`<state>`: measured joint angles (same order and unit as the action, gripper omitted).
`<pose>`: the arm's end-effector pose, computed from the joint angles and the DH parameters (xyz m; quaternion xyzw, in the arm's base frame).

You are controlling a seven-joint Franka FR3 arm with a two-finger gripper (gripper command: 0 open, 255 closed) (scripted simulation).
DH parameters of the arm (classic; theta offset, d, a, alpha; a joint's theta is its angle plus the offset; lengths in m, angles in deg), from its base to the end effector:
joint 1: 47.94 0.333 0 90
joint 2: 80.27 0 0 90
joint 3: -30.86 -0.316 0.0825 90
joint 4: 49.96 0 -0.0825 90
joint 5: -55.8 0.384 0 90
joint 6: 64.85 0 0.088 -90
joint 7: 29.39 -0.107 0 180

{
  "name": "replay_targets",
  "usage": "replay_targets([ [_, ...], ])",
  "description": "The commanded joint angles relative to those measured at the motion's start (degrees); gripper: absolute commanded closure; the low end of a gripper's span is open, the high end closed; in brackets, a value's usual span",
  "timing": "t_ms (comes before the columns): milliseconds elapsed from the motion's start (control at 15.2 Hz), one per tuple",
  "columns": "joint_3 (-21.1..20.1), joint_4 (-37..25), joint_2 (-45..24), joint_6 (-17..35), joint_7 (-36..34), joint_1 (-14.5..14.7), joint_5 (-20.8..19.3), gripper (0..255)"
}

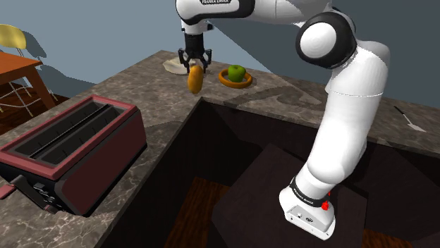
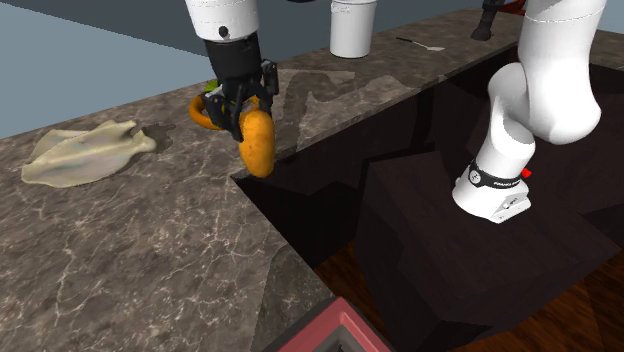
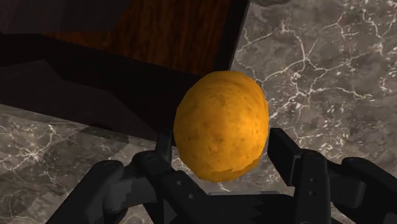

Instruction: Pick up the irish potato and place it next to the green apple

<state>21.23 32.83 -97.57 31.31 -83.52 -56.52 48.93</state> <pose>0.6453 -0.0136 0.5138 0.8960 -0.4415 -0.0126 0.0453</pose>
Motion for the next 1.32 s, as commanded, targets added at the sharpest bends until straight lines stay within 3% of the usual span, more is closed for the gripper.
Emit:
replay_targets([
  [0, 0.85, 1.29, 1.20, 0.35, 2.63, -1.77, 0.27, 255],
  [594, 5.02, 5.40, 4.12, 2.56, 13.82, -9.04, 1.03, 255],
  [1254, 9.73, 2.59, 2.00, 2.99, 26.28, -16.76, 1.67, 255],
])
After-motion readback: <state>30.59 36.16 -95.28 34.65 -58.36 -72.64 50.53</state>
